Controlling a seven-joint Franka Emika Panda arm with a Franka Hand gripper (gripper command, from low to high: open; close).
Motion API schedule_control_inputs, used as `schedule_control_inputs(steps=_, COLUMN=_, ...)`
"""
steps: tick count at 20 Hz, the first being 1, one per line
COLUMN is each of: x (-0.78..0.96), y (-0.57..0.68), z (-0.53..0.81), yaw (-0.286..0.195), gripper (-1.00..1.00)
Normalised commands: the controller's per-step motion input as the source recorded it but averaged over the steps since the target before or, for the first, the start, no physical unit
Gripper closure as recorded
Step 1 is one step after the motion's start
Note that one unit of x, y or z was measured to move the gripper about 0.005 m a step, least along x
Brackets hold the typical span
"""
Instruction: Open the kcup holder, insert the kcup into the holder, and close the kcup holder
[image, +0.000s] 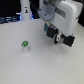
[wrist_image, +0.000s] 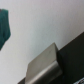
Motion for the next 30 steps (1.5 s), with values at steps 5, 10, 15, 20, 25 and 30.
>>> schedule_control_inputs(steps=5, x=-0.31, y=-0.45, z=0.03, yaw=-0.251, gripper=-1.0)
schedule_control_inputs(steps=10, x=-0.33, y=-0.46, z=0.0, yaw=-0.241, gripper=-1.0)
schedule_control_inputs(steps=15, x=-0.37, y=-0.46, z=-0.03, yaw=-0.233, gripper=-1.0)
schedule_control_inputs(steps=20, x=-0.42, y=-0.45, z=-0.14, yaw=-0.229, gripper=-1.0)
schedule_control_inputs(steps=25, x=-0.41, y=-0.48, z=-0.31, yaw=-0.229, gripper=-1.0)
schedule_control_inputs(steps=30, x=-0.39, y=-0.49, z=-0.44, yaw=-0.234, gripper=-1.0)
